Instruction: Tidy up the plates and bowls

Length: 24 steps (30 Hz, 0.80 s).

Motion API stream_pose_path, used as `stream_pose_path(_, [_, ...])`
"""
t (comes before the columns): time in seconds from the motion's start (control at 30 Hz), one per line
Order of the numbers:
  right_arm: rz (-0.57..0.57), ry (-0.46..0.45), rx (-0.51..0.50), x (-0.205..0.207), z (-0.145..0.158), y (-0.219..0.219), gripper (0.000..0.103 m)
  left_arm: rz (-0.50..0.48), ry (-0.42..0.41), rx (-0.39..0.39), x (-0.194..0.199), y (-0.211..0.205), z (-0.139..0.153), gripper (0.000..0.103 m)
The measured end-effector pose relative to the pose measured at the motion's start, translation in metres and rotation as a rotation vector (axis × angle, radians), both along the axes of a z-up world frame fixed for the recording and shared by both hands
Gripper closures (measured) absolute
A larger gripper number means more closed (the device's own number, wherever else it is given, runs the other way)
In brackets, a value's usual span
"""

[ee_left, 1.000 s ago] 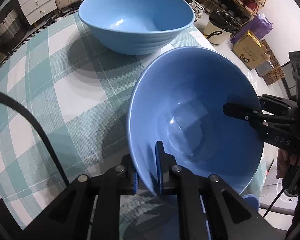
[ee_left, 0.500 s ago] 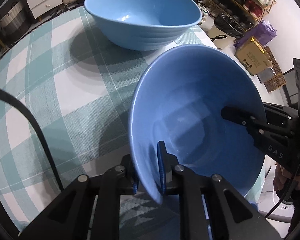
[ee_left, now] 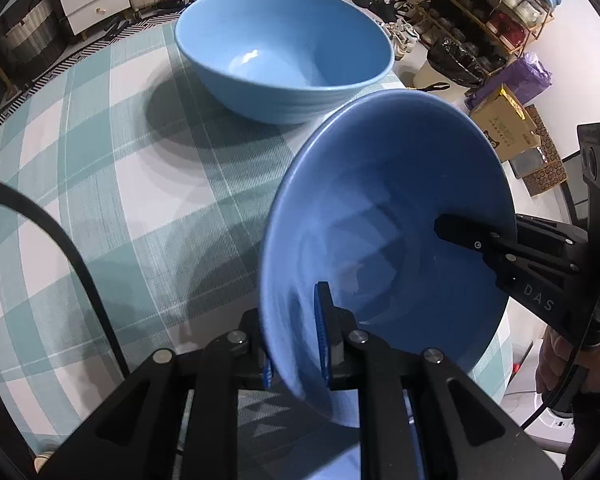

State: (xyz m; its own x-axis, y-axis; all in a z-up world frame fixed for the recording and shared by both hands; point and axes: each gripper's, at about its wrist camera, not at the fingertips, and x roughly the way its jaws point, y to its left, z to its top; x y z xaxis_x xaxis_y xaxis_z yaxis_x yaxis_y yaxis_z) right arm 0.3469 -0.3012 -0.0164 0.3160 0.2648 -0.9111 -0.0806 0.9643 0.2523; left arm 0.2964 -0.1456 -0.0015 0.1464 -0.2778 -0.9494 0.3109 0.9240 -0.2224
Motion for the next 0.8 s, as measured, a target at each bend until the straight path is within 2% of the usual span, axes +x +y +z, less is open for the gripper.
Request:
stream_pose_path(0.27, [-0.031, -0.006, 0.039, -0.006, 0.000, -0.007, 0.098, -0.008, 0.007, -0.001, -0.003, 0.002, 0.000, 0.088])
stream_pose_path(0.53, [-0.066, -0.094, 0.076, -0.026, 0.021, -0.017, 0.098, -0.020, -0.021, -0.012, -0.012, -0.004, 0.016, 0.088])
stream_pose_path(0.8, [-0.089, -0.138, 0.076, -0.033, 0.034, -0.014, 0.098, -0.017, -0.051, 0.003, -0.017, -0.004, 0.030, 0.088])
